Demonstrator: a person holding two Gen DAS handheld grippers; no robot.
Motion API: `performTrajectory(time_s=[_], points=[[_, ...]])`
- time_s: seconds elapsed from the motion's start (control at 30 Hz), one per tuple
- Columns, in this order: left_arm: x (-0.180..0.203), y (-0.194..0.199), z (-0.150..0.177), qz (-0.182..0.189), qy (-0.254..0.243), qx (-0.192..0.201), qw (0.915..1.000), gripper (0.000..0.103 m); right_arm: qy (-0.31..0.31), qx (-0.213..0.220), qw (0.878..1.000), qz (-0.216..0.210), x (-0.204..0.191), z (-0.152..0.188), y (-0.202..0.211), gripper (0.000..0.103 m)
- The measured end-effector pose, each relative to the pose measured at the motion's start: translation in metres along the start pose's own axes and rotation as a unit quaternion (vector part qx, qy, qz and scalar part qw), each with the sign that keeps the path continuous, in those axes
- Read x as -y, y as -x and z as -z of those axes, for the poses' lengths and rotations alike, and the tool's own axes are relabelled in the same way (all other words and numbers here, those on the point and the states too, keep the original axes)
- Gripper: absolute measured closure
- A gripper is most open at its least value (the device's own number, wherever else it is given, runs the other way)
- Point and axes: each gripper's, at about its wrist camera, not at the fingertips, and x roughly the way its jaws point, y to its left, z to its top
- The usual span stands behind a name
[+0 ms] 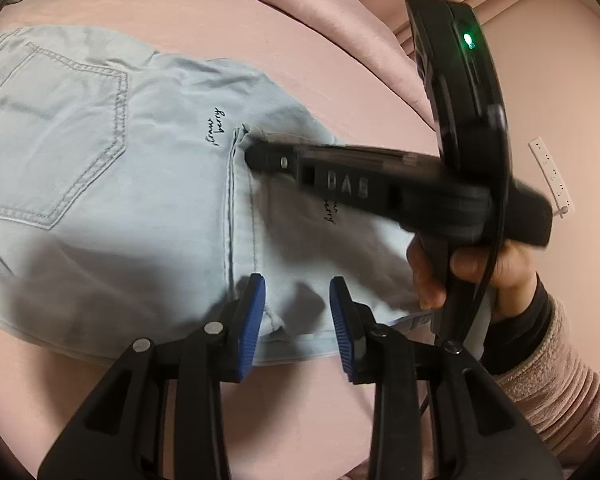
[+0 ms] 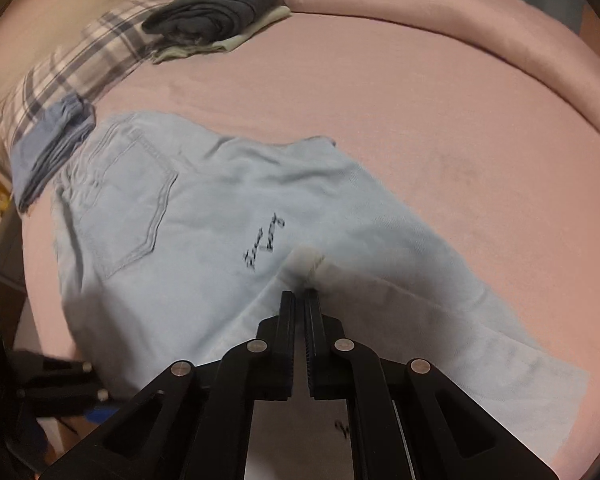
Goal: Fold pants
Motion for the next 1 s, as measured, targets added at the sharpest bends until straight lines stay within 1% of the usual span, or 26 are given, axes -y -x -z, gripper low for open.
performTrajectory(time_s=[0.13, 0.2, 0.3, 0.33, 0.37, 0.43, 0.53, 0.63, 0.7, 0.73, 0.87, 0.93, 1.0], points=[[0.007, -0.006, -0.009, -0.01, -0.002, 0.0, 1.0, 0.071, -0.029, -0.003, 0.999, -0.018, 0.005, -0.005, 0.0, 0.098], [0.011, -0.008, -0.009, -0.017, -0.009, 0.0, 0.9998, 0.071, -0.044, 0.006, 0.999, -0.02, 0.008, -0.002, 0.007, 0.098], [0.019, -0.005, -0.01, -0.028, -0.02, 0.002, 0.9994, 0.07, -0.053, 0.025, 0.998, -0.022, 0.007, 0.009, 0.028, 0.097], [0.021, -0.005, -0.01, -0.032, -0.023, 0.004, 0.9992, 0.068, -0.053, 0.029, 0.998, -0.024, 0.007, 0.014, 0.034, 0.097], [0.024, -0.004, -0.011, -0.038, -0.028, 0.007, 0.9989, 0.062, -0.053, 0.033, 0.998, -0.023, 0.01, 0.02, 0.042, 0.097], [0.028, -0.002, -0.013, -0.044, -0.034, 0.016, 0.9983, 0.056, -0.057, 0.039, 0.997, -0.02, 0.015, 0.034, 0.058, 0.097], [0.033, 0.0, -0.018, -0.056, -0.047, 0.026, 0.997, 0.055, -0.067, 0.045, 0.997, -0.016, 0.021, 0.053, 0.074, 0.097], [0.039, 0.0, -0.023, -0.075, -0.063, 0.036, 0.9945, 0.055, -0.078, 0.045, 0.996, -0.004, 0.027, 0.075, 0.083, 0.09], [0.041, -0.001, -0.027, -0.089, -0.071, 0.041, 0.9927, 0.053, -0.089, 0.044, 0.995, 0.005, 0.032, 0.085, 0.087, 0.076], [0.04, -0.001, -0.027, -0.095, -0.075, 0.043, 0.9917, 0.051, -0.098, 0.046, 0.994, 0.008, 0.036, 0.092, 0.09, 0.074], [0.037, 0.0, -0.03, -0.124, -0.085, 0.054, 0.9871, 0.044, -0.123, 0.046, 0.991, 0.024, 0.048, 0.114, 0.098, 0.073], [0.034, -0.004, -0.031, -0.138, -0.089, 0.056, 0.9848, 0.043, -0.124, 0.028, 0.991, 0.03, 0.049, 0.124, 0.089, 0.073], [0.03, -0.007, -0.033, -0.163, -0.093, 0.056, 0.9807, 0.043, -0.125, 0.017, 0.991, 0.038, 0.049, 0.131, 0.078, 0.073]])
